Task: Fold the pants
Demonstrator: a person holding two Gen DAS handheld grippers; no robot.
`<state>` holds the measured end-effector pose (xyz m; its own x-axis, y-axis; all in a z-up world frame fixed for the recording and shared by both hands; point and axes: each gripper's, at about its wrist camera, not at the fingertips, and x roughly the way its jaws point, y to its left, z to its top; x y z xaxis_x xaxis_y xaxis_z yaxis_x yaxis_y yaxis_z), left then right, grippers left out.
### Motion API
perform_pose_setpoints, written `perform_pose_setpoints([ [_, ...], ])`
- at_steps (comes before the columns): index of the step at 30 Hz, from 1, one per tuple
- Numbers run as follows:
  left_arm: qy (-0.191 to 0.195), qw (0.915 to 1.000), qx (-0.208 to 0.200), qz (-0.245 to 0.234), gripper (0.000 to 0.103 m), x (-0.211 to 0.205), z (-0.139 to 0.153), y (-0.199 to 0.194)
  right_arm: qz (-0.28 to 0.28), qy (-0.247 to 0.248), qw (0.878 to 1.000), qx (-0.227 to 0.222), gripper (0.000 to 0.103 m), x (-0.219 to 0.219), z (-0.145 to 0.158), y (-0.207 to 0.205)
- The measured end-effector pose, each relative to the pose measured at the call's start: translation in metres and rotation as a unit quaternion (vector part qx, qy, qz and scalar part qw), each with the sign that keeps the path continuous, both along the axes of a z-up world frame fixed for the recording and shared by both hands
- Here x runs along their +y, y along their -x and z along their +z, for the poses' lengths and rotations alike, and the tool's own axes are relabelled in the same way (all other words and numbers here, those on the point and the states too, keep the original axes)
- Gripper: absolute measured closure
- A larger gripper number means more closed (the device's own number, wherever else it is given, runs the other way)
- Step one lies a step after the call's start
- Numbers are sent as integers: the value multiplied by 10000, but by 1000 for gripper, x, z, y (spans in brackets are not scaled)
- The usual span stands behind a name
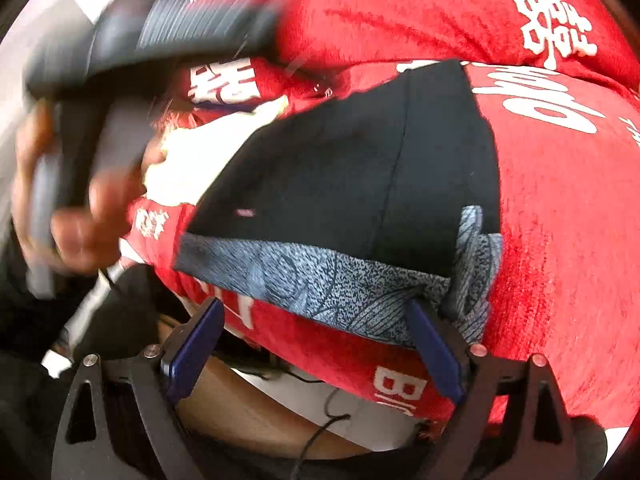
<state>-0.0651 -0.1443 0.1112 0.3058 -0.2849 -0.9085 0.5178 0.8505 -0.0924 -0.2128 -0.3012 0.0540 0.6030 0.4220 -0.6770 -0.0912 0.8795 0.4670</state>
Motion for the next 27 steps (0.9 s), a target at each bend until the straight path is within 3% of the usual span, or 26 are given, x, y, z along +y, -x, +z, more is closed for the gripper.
perform_pose_setpoints([
  [2, 135, 9998, 95, 75, 0, 35, -6, -1, -186, -322, 9990, -264, 9, -11, 10, 6],
  [4, 217, 9994, 35, 280, 0, 71, -14, -2, -520, -169, 9978, -371, 9, -24, 19, 5],
  [6, 431, 9978, 173, 480, 0, 98, -25, -12, -757, 224, 9967, -184, 9, -37, 19, -5],
  [9, 767, 9928, 489, 786, 0, 120, -41, -28, -984, 127, 9950, 106, 9, -61, 8, -19],
  [12, 1012, 9890, 722, 806, 0, 116, -55, -35, -1163, -141, 9927, 274, 9, -76, -4, -37],
  [16, 898, 9909, 782, 620, 0, 92, -76, -35, -1145, -126, 9913, 633, 9, -79, -24, -64],
  [19, 1152, 9879, 872, 561, 0, 86, -82, -33, -1044, -387, 9920, 593, 0, -70, -35, -70],
  [23, 1466, 9825, 1034, 509, 0, 83, -91, -36, -904, -156, 9940, 592, 0, -59, -35, -77],
  [27, 1481, 9839, 928, 370, 0, 80, -89, -36, -737, -1, 9957, 560, 0, -52, -35, -81],
])
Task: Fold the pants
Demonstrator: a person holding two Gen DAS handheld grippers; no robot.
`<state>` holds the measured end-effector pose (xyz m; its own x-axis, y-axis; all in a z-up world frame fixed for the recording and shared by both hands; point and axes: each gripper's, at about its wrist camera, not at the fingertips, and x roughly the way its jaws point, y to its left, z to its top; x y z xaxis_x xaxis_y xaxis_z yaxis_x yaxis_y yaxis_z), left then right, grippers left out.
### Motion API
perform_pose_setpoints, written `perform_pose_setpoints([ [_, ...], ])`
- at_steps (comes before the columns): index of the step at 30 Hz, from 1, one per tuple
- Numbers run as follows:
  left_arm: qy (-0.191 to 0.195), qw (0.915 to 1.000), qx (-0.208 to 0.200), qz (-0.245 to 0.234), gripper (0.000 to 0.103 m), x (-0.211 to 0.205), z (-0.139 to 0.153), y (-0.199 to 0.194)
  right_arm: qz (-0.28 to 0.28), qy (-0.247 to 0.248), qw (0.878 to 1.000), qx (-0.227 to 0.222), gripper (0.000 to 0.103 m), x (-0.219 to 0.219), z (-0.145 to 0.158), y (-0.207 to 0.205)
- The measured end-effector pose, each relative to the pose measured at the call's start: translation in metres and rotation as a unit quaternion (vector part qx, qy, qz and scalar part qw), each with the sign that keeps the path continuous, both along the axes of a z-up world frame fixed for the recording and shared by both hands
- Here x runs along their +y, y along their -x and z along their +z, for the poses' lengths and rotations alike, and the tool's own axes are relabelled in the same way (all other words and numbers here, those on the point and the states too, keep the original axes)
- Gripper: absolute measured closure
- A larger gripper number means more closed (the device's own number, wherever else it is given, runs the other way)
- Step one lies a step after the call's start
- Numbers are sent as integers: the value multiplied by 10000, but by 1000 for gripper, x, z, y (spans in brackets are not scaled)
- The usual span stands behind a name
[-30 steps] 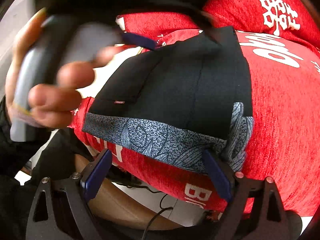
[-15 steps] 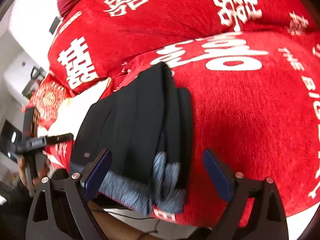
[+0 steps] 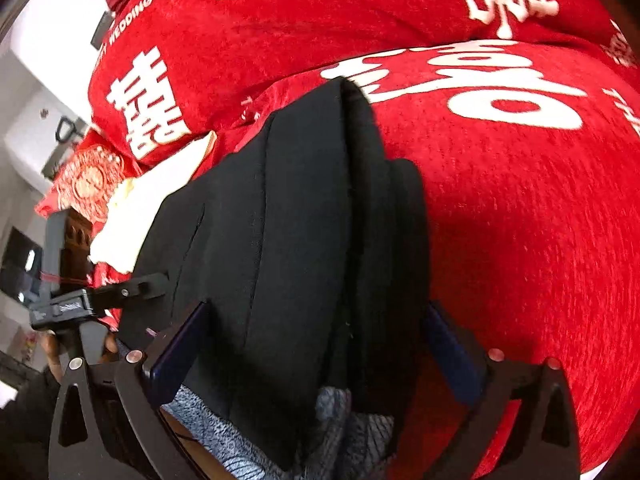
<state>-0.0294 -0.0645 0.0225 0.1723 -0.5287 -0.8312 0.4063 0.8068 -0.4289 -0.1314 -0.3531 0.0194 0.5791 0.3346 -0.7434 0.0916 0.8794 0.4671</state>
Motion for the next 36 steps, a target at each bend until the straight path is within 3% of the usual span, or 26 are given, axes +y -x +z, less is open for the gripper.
perform_pose_setpoints([
  [13, -7, 9998, -104, -153, 0, -3, 1, -2, -1, 162, 9998, -76, 0, 6, -1, 0],
  [19, -85, 9997, -184, -102, 0, -7, 2, 0, 191, 638, 9974, 272, 0, 27, 3, -10],
  [22, -137, 9989, -397, -193, 12, -9, 9, 6, 185, 542, 9982, 199, 0, 25, 1, -7],
  [24, -271, 9972, -644, -278, 22, -12, 16, 14, 278, 596, 9977, 181, 7, 32, 7, -7],
  [26, -381, 9948, -883, -345, 34, -14, 23, 21, 300, 817, 9961, 115, 30, 40, 19, -3],
  [28, -492, 9924, -1059, -401, 38, -16, 28, 26, 238, 788, 9966, -23, 41, 42, 30, 3],
  [32, -522, 9922, -1082, -343, 48, -15, 36, 28, 152, 723, 9972, -138, 44, 43, 37, 10],
  [36, -502, 9907, -1195, -421, 51, -15, 54, 34, 99, 559, 9980, -295, 45, 42, 47, 15],
])
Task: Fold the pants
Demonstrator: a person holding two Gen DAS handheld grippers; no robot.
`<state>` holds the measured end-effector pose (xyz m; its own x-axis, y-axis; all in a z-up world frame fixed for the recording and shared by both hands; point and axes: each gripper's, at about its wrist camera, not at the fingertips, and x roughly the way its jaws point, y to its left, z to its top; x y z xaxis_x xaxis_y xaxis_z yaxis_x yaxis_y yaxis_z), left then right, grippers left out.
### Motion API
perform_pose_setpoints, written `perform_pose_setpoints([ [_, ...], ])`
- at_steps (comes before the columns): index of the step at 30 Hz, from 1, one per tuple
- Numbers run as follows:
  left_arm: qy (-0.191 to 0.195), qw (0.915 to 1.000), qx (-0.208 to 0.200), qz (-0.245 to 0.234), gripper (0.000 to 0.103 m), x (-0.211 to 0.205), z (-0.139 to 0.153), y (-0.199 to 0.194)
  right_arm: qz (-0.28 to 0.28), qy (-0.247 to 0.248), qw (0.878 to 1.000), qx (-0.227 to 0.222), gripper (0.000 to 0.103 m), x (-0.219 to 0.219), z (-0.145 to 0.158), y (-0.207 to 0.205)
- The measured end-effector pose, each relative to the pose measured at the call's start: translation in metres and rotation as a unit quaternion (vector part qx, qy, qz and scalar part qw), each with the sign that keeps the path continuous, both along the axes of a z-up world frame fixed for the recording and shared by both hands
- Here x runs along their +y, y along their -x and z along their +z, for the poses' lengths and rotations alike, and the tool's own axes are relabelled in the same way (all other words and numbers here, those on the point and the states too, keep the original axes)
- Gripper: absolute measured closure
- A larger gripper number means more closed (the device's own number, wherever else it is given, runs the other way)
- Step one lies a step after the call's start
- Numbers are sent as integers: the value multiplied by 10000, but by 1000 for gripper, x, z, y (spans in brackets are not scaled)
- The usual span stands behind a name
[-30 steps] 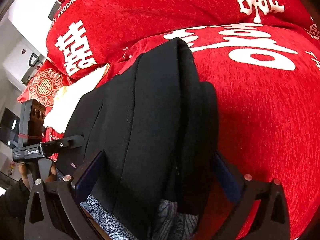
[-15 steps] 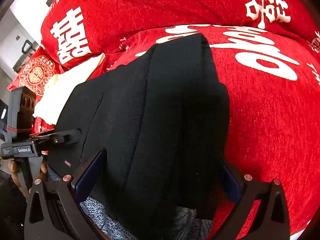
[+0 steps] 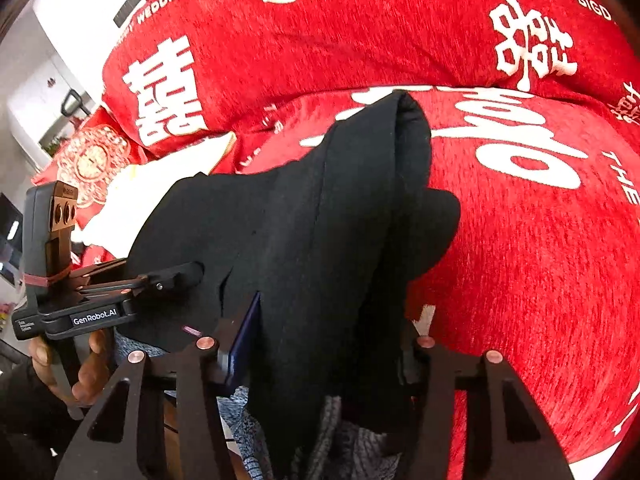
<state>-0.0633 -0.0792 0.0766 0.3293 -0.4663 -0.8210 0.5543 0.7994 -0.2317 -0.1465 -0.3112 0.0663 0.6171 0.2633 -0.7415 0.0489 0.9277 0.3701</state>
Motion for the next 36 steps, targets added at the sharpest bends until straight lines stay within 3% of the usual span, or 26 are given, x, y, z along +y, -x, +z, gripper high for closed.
perform_pose_setpoints([
  [9, -51, 9995, -257, -192, 53, -29, 33, 4, 25, 31, 9995, -314, 46, -5, 28, 7],
  [14, 7, 9992, -362, -138, 53, -54, 62, -19, -31, 50, 9987, -509, 46, -26, 51, -7],
  [18, -45, 9992, -385, 18, 53, -83, 75, -54, -22, 85, 9984, -563, 46, -52, 70, -43],
  [23, -90, 9997, -61, 197, 53, -108, 64, -103, -102, -158, 9990, -405, 46, -90, 70, -98],
  [27, -266, 9983, 434, 271, 51, -127, 22, -150, -134, -241, 9996, -74, 46, -112, 45, -141],
  [30, -569, 9919, 984, 568, 34, -126, -24, -174, -293, -274, 9983, 431, 36, -123, 9, -163],
  [31, -462, 9909, 1054, 701, 24, -119, -31, -179, -465, -201, 9966, 650, 25, -128, -5, -169],
  [32, -292, 9902, 1149, 739, 22, -112, -33, -181, -582, -230, 9950, 780, 17, -133, -14, -171],
  [34, -242, 9900, 1146, 781, 22, -100, -25, -179, -756, -602, 9925, 754, 16, -143, -20, -167],
  [36, -200, 9930, 752, 889, 22, -85, -2, -170, -1002, -259, 9936, 449, 16, -143, -2, -151],
])
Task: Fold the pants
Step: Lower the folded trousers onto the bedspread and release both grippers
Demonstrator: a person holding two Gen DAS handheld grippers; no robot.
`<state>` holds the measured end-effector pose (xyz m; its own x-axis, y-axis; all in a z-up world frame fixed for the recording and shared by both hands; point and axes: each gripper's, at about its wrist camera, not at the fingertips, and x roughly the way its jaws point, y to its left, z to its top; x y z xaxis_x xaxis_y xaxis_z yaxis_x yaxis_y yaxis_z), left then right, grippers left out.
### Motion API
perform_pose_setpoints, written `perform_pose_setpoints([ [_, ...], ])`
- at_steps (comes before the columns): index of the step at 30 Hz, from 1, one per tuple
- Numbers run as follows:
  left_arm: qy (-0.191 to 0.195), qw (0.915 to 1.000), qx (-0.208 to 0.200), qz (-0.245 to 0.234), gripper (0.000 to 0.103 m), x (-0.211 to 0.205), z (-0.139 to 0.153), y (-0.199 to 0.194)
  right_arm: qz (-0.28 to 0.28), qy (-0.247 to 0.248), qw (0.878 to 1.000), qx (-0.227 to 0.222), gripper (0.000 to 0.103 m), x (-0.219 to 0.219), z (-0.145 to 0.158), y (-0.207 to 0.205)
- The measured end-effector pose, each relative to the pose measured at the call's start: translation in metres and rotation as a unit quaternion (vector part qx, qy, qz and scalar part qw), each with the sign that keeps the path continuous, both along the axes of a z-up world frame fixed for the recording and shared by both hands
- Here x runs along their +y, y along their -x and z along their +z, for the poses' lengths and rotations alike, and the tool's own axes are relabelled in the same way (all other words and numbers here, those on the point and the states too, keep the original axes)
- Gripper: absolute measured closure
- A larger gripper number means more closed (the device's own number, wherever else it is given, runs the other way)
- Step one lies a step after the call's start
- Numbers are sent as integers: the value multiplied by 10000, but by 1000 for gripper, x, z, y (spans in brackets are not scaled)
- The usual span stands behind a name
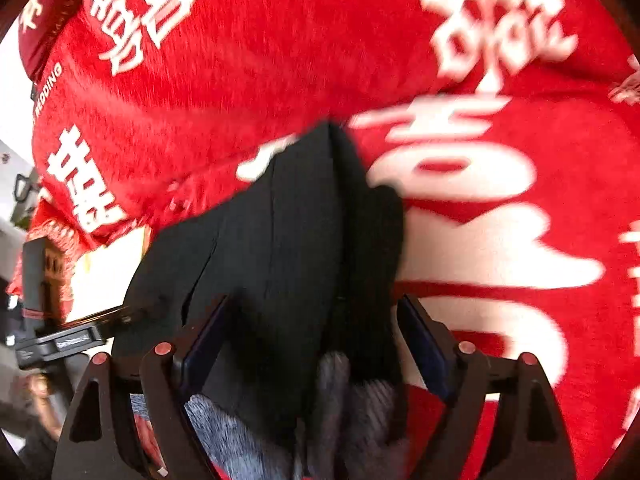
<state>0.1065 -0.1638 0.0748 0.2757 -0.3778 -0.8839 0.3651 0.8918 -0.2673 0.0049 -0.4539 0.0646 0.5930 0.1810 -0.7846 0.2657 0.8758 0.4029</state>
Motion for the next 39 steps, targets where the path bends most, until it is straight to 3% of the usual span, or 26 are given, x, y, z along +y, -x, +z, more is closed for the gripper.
perform_pose_setpoints([
  [2, 326, 9993, -184, 58, 22, 11, 17, 14, 114, 302, 9983, -481, 15, 13, 26, 20],
  [4, 620, 9974, -177, -320, 22, 6, 23, 35, 783, 355, 9904, -1084, 9, 42, 52, 41],
  [6, 331, 9970, -282, -635, 22, -10, 16, 52, 1322, 584, 9809, -1303, 0, 71, 58, 56],
  [7, -18, 9963, -374, -769, 8, -21, 4, 60, 1356, 640, 9816, -1179, 0, 77, 51, 57],
  [8, -394, 9949, -401, -832, 1, -31, -8, 62, 1288, 622, 9860, -855, 1, 76, 37, 53],
  [9, -780, 9929, -328, -837, 1, -38, -23, 63, 1151, 514, 9911, -423, 1, 70, 16, 47],
  [10, -853, 9928, -211, -816, 1, -40, -28, 63, 1009, 382, 9940, -192, 0, 61, 1, 44],
  [11, -726, 9942, -196, -767, 1, -37, -24, 63, 854, 476, 9950, -191, 0, 56, 1, 45],
  [13, -466, 9959, -339, -698, 1, -34, -6, 62, 916, 218, 9942, -517, 0, 49, 19, 45],
  [16, -133, 9966, -601, -547, 1, -32, 18, 55, 1096, 516, 9863, -1116, 0, 46, 57, 26],
  [18, -73, 9961, -714, -508, 1, -38, 32, 55, 1338, 121, 9826, -1281, 0, 39, 66, -6],
  [20, -32, 9947, -905, -493, 1, -43, 40, 60, 1426, -245, 9830, -1129, 0, 30, 61, -37],
  [22, -26, 9941, -908, -585, 1, -54, 40, 60, 1298, -386, 9883, -702, 0, 25, 38, -71],
  [24, -172, 9955, -452, -817, 1, -69, 17, 53, 1015, -362, 9940, 208, 1, 21, -3, -99],
  [25, -435, 9946, -251, -910, 1, -76, 1, 48, 909, -337, 9945, 389, 0, 18, -18, -105],
  [26, -812, 9922, -271, -907, 1, -82, -12, 47, 908, -252, 9952, 263, 0, 18, -17, -106],
  [27, -941, 9901, -471, -929, 1, -85, -12, 50, 923, -327, 9949, 221, 0, 18, -13, -105],
  [29, -936, 9884, -691, -972, 1, -86, -1, 58, 779, -409, 9961, 86, 0, 16, 3, -92],
  [31, -780, 9895, -788, -926, 1, -83, 13, 63, 716, -94, 9971, -232, 0, 23, 29, -65],
  [34, -924, 9865, -1156, -706, 1, -74, 28, 75, 457, 836, 9947, -389, 0, 36, 57, -17],
  [36, -1047, 9839, -1359, -497, 1, -67, 35, 83, 360, 1161, 9918, -387, 0, 47, 68, 7],
  [39, -988, 9858, -1316, -347, 1, -60, 40, 88, 181, 1548, 9875, -243, 0, 55, 76, 34],
])
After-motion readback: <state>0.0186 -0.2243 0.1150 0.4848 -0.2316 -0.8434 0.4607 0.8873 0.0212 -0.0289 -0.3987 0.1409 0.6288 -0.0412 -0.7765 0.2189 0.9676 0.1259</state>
